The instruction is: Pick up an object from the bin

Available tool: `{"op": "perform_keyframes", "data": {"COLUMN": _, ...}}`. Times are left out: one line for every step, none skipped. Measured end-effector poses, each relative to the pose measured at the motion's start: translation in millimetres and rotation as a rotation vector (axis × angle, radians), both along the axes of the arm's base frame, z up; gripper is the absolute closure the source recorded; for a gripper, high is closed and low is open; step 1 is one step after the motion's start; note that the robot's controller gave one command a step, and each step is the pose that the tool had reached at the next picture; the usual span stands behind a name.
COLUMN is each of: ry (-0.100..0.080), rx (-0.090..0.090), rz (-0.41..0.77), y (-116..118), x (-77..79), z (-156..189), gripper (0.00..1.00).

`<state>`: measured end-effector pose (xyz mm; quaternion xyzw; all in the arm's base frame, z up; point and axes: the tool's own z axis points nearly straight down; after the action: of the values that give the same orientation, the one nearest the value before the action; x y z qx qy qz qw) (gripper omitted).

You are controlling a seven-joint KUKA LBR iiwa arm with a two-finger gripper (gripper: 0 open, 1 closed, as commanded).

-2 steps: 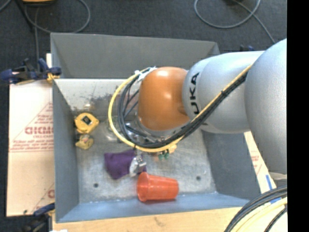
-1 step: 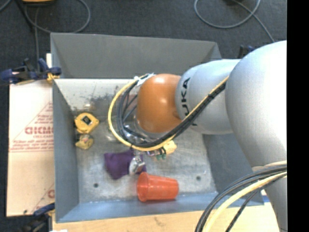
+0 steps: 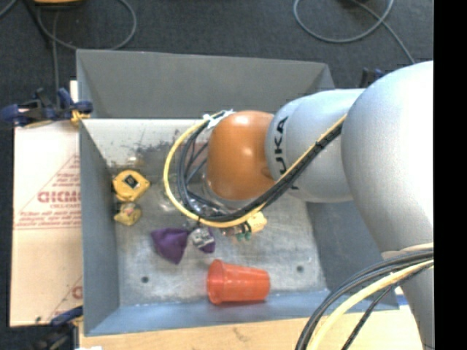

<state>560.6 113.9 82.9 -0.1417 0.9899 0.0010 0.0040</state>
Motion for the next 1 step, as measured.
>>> {"op": "perform_keyframes", "data": {"ry": 0.000, "rx": 0.000, "rz": 0.000, "y": 0.0, "x": 0.0, "z": 0.0, "gripper": 1.00}}
